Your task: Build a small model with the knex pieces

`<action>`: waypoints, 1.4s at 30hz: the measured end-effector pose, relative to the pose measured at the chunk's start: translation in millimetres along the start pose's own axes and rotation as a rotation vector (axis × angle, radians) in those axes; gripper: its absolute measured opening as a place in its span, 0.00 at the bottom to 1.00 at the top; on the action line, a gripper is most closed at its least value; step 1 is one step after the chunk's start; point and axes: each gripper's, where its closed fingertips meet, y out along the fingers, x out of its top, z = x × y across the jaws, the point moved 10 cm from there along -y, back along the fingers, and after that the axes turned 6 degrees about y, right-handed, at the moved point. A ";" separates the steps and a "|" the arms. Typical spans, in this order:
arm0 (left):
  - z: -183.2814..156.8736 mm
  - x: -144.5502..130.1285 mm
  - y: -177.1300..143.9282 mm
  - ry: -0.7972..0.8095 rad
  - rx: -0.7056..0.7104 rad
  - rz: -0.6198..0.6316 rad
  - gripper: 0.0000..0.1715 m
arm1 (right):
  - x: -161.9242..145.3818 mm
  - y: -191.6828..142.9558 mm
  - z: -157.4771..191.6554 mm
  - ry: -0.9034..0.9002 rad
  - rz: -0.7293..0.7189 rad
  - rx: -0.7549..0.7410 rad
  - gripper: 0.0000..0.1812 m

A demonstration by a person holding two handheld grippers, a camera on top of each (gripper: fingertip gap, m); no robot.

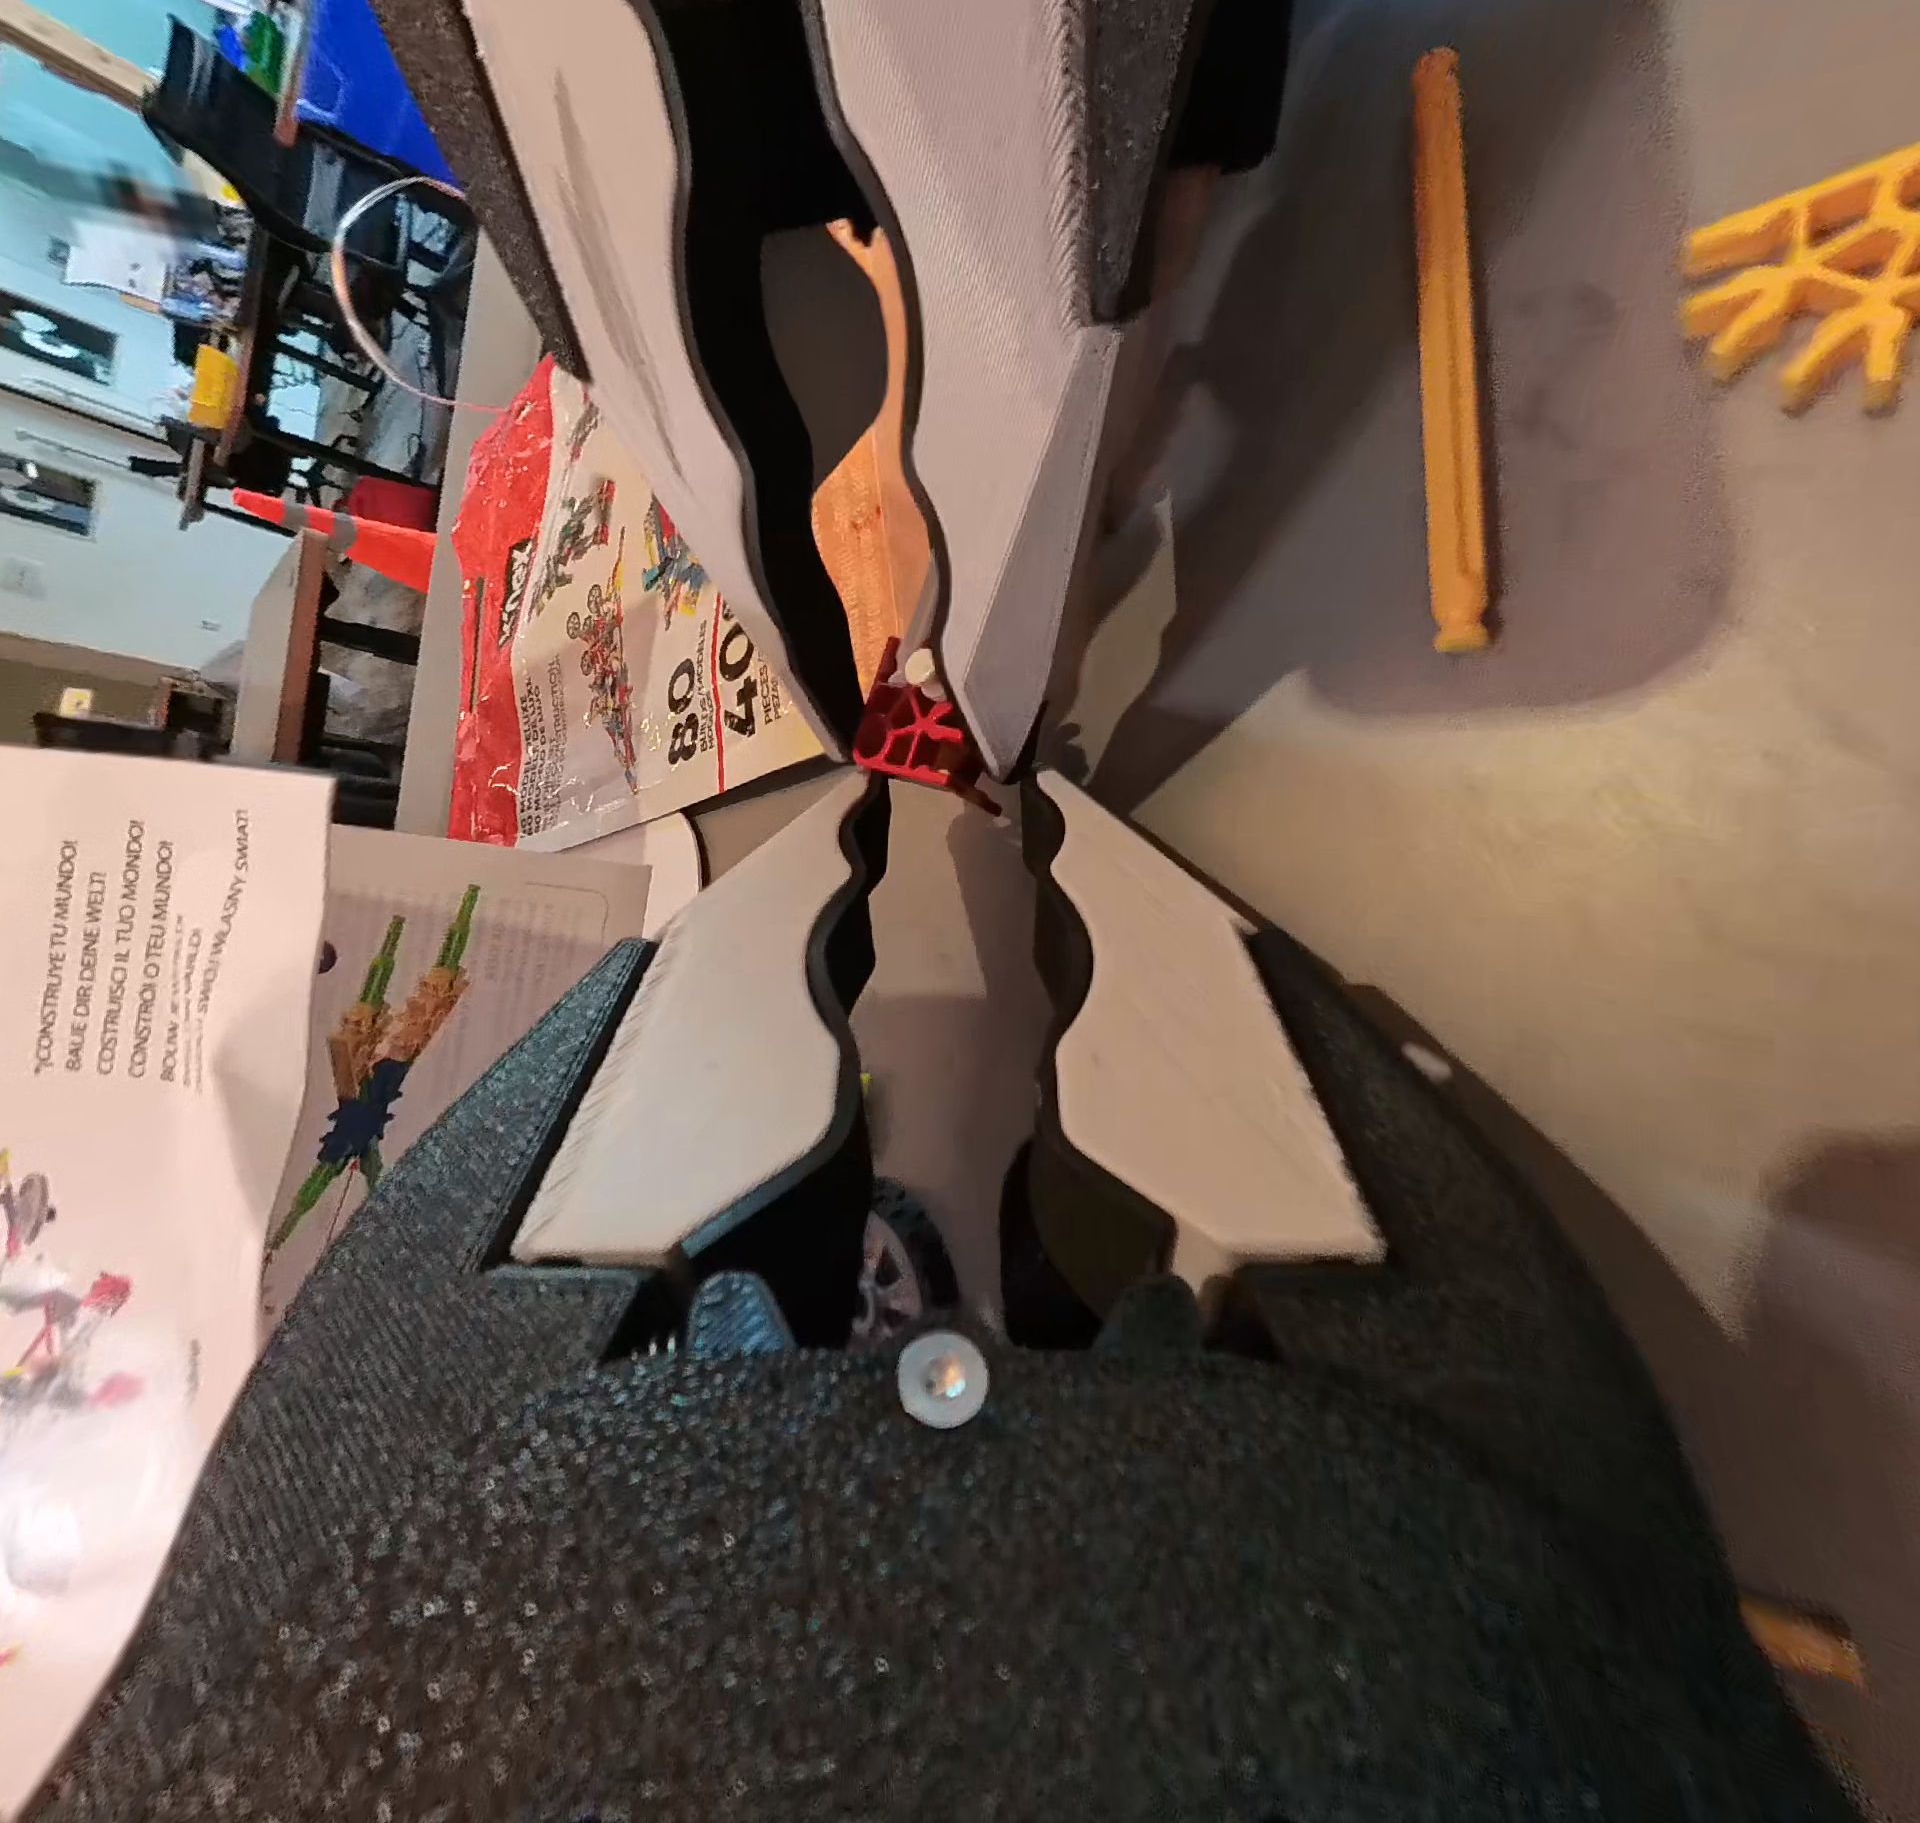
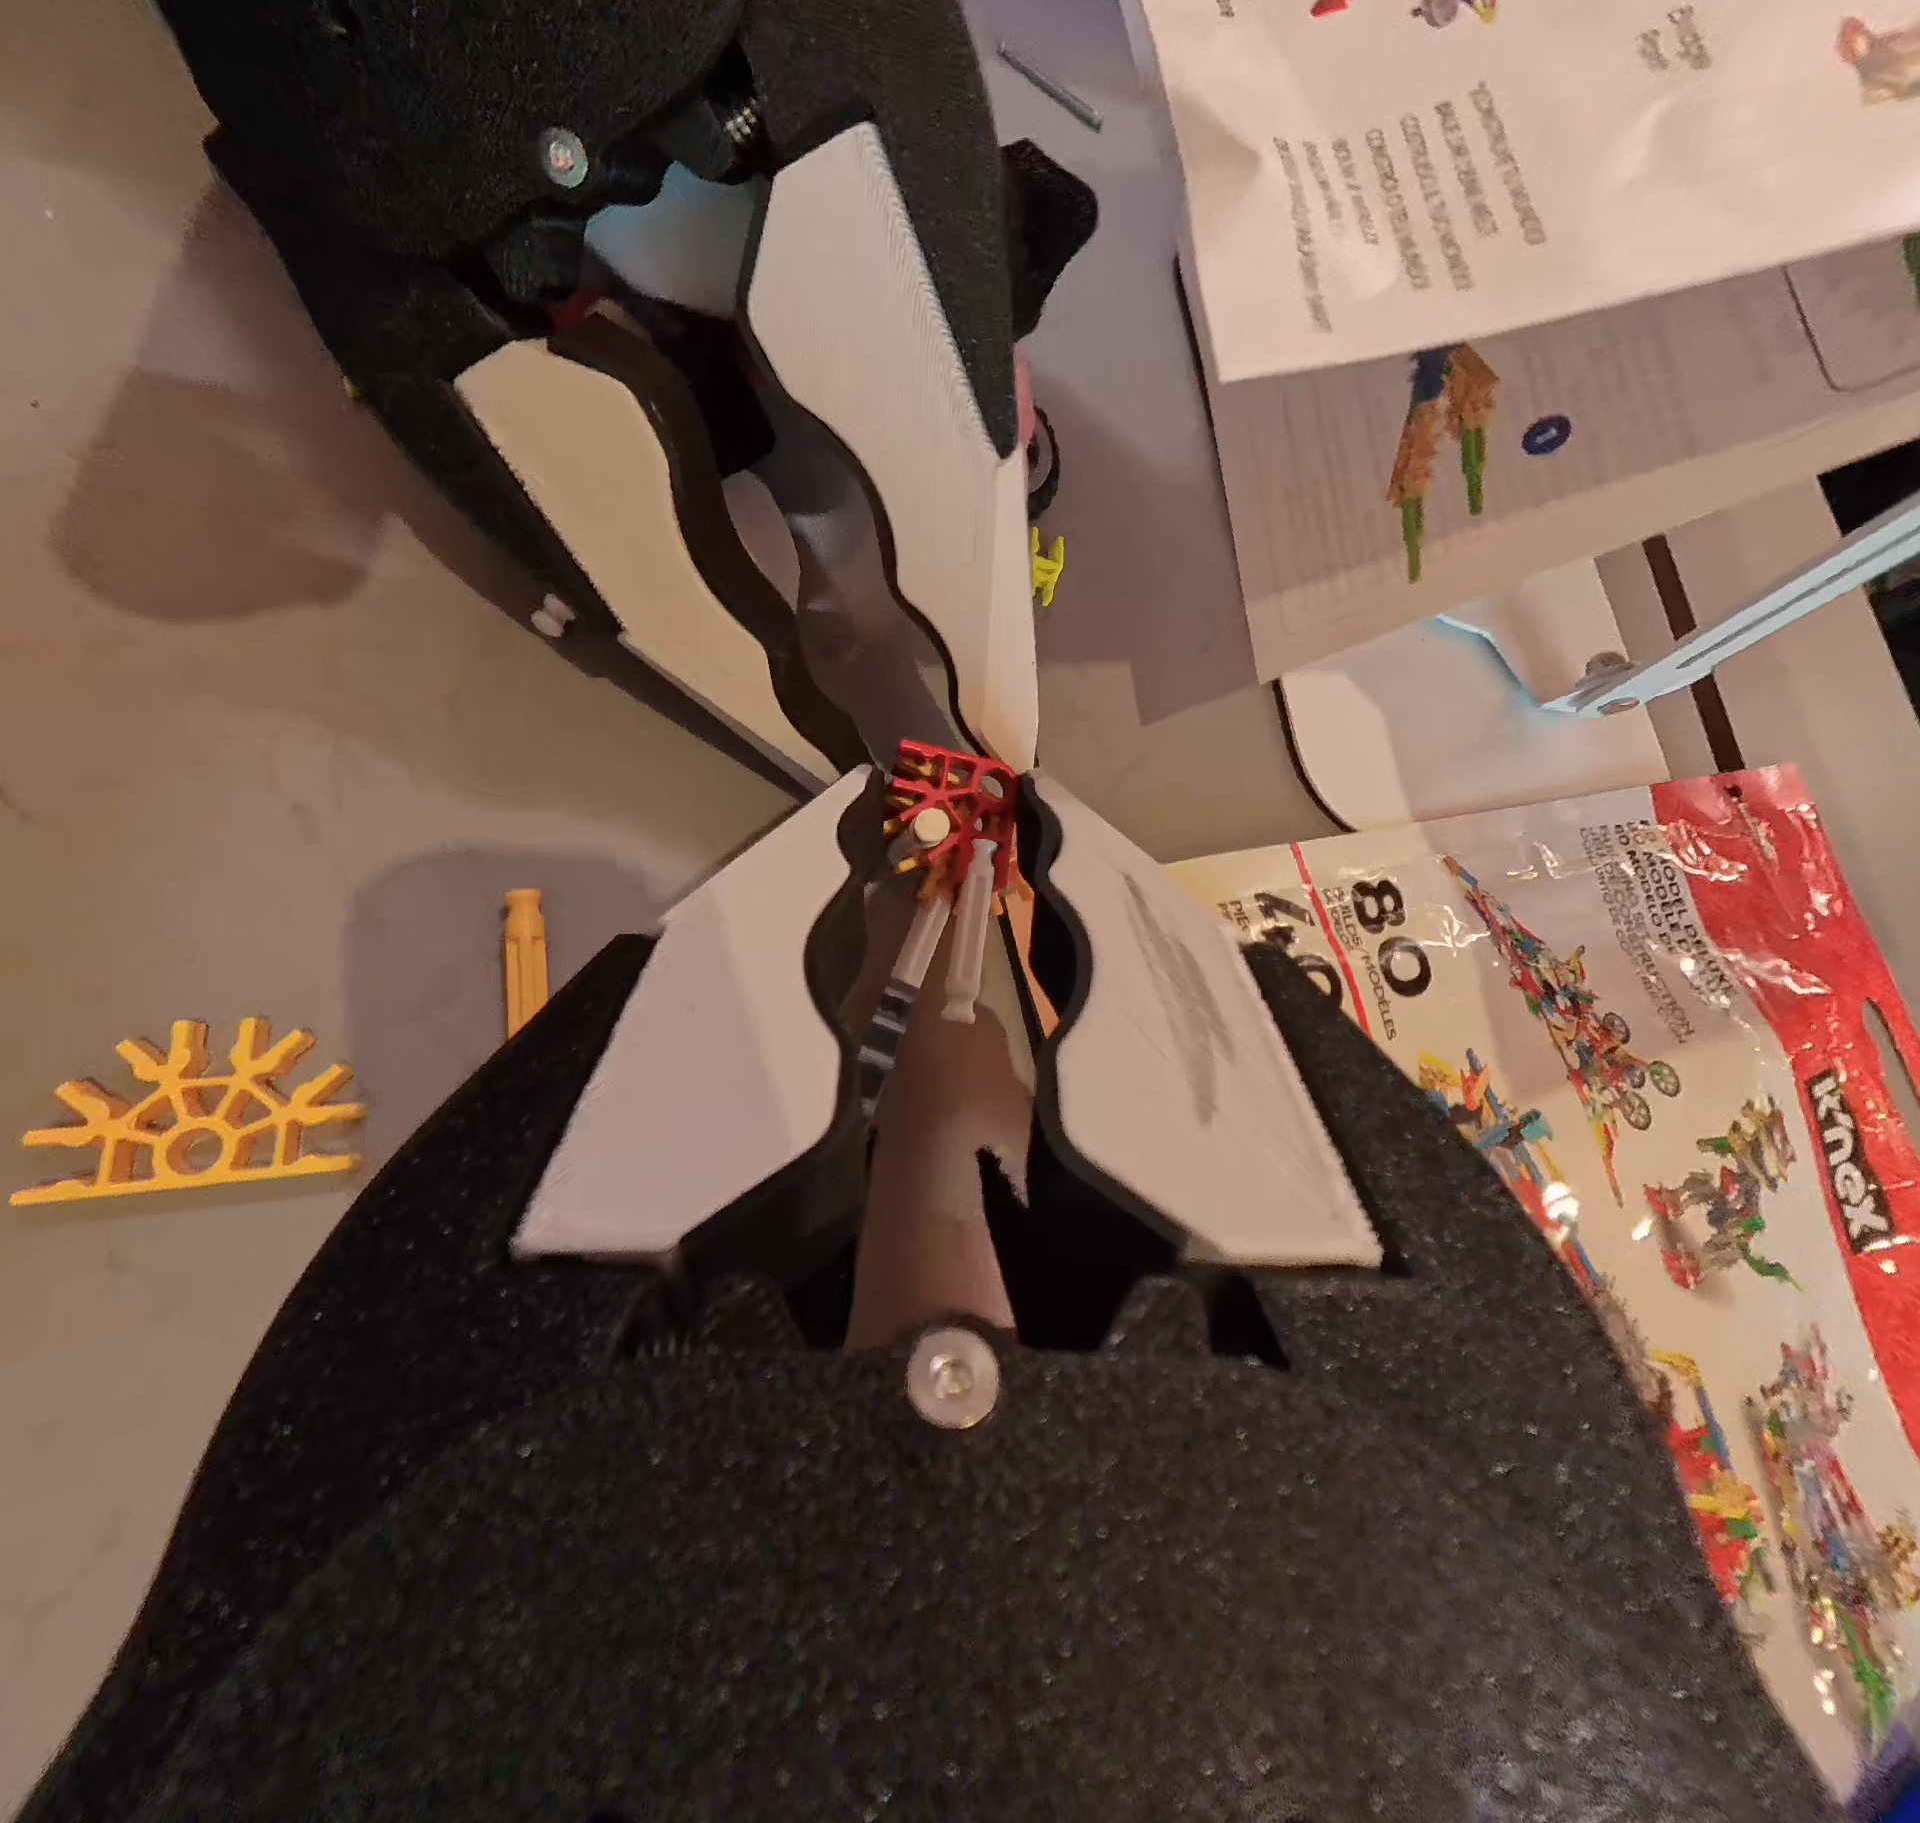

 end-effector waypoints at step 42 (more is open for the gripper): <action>5.4 -11.3 -4.4 -0.122 -0.132 -0.079 0.13 | -4.3 0.4 -3.6 0.292 0.017 0.114 0.22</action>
